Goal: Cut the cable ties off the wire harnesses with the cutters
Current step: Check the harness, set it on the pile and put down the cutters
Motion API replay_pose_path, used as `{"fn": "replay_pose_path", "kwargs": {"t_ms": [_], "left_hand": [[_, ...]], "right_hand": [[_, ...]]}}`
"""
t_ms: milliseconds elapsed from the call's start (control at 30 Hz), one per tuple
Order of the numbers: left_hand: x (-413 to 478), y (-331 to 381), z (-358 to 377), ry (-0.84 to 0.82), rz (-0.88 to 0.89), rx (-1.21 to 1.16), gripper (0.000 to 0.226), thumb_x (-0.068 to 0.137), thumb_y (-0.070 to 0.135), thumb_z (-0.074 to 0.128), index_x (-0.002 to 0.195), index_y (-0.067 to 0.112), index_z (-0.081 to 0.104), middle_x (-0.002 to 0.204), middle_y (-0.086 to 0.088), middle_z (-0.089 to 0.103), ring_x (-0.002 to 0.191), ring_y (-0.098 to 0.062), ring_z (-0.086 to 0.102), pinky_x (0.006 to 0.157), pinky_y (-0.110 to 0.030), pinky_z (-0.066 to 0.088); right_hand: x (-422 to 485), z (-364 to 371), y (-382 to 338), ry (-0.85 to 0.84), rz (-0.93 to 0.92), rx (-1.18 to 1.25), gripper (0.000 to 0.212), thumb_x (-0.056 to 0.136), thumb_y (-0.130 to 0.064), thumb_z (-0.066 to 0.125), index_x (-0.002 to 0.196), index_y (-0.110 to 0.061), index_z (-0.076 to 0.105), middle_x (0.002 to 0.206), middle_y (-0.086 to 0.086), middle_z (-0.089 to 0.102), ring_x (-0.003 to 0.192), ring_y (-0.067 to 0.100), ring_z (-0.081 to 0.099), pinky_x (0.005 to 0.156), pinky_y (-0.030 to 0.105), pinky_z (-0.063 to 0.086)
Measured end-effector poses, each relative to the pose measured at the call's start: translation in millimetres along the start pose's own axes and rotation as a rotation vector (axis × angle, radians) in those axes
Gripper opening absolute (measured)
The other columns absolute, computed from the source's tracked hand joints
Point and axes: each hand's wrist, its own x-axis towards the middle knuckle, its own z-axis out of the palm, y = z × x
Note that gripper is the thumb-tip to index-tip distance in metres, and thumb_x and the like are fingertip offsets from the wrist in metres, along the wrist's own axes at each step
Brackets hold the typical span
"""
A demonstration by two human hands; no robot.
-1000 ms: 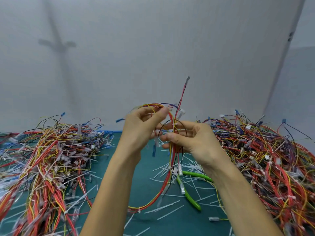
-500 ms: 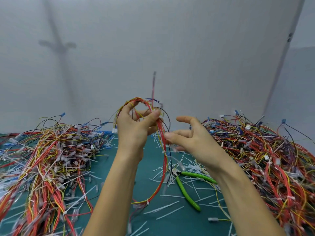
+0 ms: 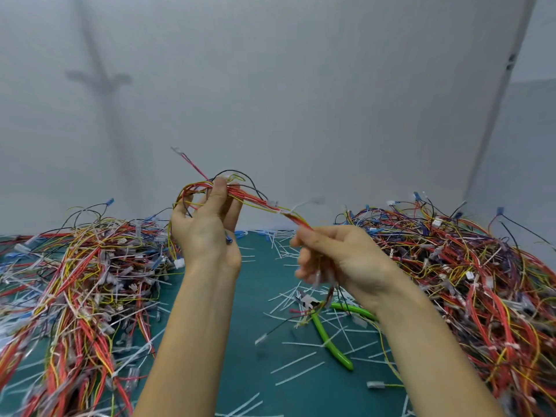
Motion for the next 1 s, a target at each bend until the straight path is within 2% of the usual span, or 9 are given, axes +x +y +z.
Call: {"fn": "replay_pose_path", "kwargs": {"t_ms": [100,167,267,467,600,700,833,933,1000], "left_hand": [[2.0,1.7,-1.9,0.012,-0.139,-0.015,0.029,0.087,-0.001,0.067,0.114,0.001,0.058,0.076,-0.005,0.071,0.066,-0.011,0.071,0.063,-0.024,0.060],[1.3,1.8,-1.7,0.004,-0.233,-0.010,0.003,0.090,0.001,0.064,0.093,0.003,0.062,0.074,-0.005,0.070,0.061,-0.009,0.070,0.066,-0.023,0.060],[1.4,1.8,-3.4,0.015,-0.359,-0.093,0.019,0.097,0.013,0.056,0.080,0.005,0.060,0.065,-0.006,0.071,0.056,-0.013,0.070,0.067,-0.027,0.060],[3.2,3.2,-8.6,0.031,-0.511,-0.209,0.031,0.103,0.019,0.047,0.086,-0.003,0.062,0.070,-0.015,0.073,0.059,-0.023,0.073,0.065,-0.034,0.059],[4.1,2.0,-8.9,0.018,-0.529,-0.187,0.027,0.103,0.014,0.045,0.091,-0.004,0.061,0.081,-0.015,0.074,0.078,-0.016,0.070,0.065,-0.033,0.059],[4.9,1.7,-8.1,0.004,-0.508,-0.183,0.031,0.104,0.017,0.044,0.089,-0.003,0.062,0.081,-0.014,0.074,0.073,-0.017,0.073,0.065,-0.031,0.059],[7.8,4.2,-8.7,-0.007,-0.442,-0.132,0.028,0.102,0.026,0.050,0.090,0.003,0.061,0.073,-0.012,0.074,0.061,-0.019,0.073,0.061,-0.029,0.061],[11.6,7.5,-12.1,-0.055,-0.385,-0.016,0.021,0.096,0.029,0.060,0.088,0.009,0.061,0.079,-0.006,0.073,0.066,-0.016,0.074,0.063,-0.027,0.061],[13.4,7.0,-13.3,-0.104,-0.368,0.064,0.018,0.095,0.026,0.061,0.088,0.010,0.059,0.093,-0.006,0.069,0.068,-0.015,0.074,0.061,-0.025,0.060]], "right_hand": [[2.7,-8.5,-2.5,-0.003,-0.057,0.259,0.025,0.082,-0.033,0.065,0.085,-0.012,0.079,0.056,-0.007,0.051,0.040,0.004,0.035,0.040,0.016,0.032],[3.3,-10.0,-5.5,-0.062,-0.060,0.430,0.027,0.087,-0.028,0.059,0.094,-0.010,0.079,0.059,-0.008,0.046,0.045,0.004,0.032,0.042,0.016,0.030],[2.3,-10.0,-10.9,-0.143,-0.045,0.637,0.035,0.087,-0.019,0.052,0.107,-0.002,0.074,0.065,-0.006,0.047,0.052,0.006,0.037,0.049,0.016,0.036],[-3.6,-10.3,-18.3,-0.183,-0.130,0.794,0.047,0.089,-0.006,0.044,0.134,0.006,0.052,0.099,0.003,0.071,0.084,0.015,0.067,0.074,0.025,0.057],[-6.3,-9.4,-22.0,-0.221,-0.146,0.810,0.044,0.092,-0.003,0.040,0.134,0.006,0.052,0.116,0.007,0.070,0.099,0.017,0.069,0.085,0.029,0.057],[-6.3,-8.7,-21.5,-0.223,-0.145,0.806,0.041,0.089,-0.003,0.043,0.125,0.006,0.061,0.116,0.009,0.070,0.099,0.017,0.070,0.085,0.029,0.058],[-7.6,-12.5,-21.2,-0.111,-0.061,0.550,0.039,0.084,-0.004,0.048,0.116,0.000,0.070,0.111,0.008,0.074,0.091,0.018,0.071,0.081,0.034,0.059],[-6.5,-13.4,-17.8,0.172,0.067,0.051,0.038,0.087,-0.003,0.045,0.114,-0.008,0.072,0.105,0.003,0.076,0.093,0.019,0.073,0.091,0.042,0.050],[-6.5,-8.2,-16.0,0.345,0.077,-0.149,0.036,0.089,-0.004,0.044,0.111,-0.015,0.070,0.099,-0.007,0.077,0.096,0.014,0.072,0.091,0.040,0.047]]}}
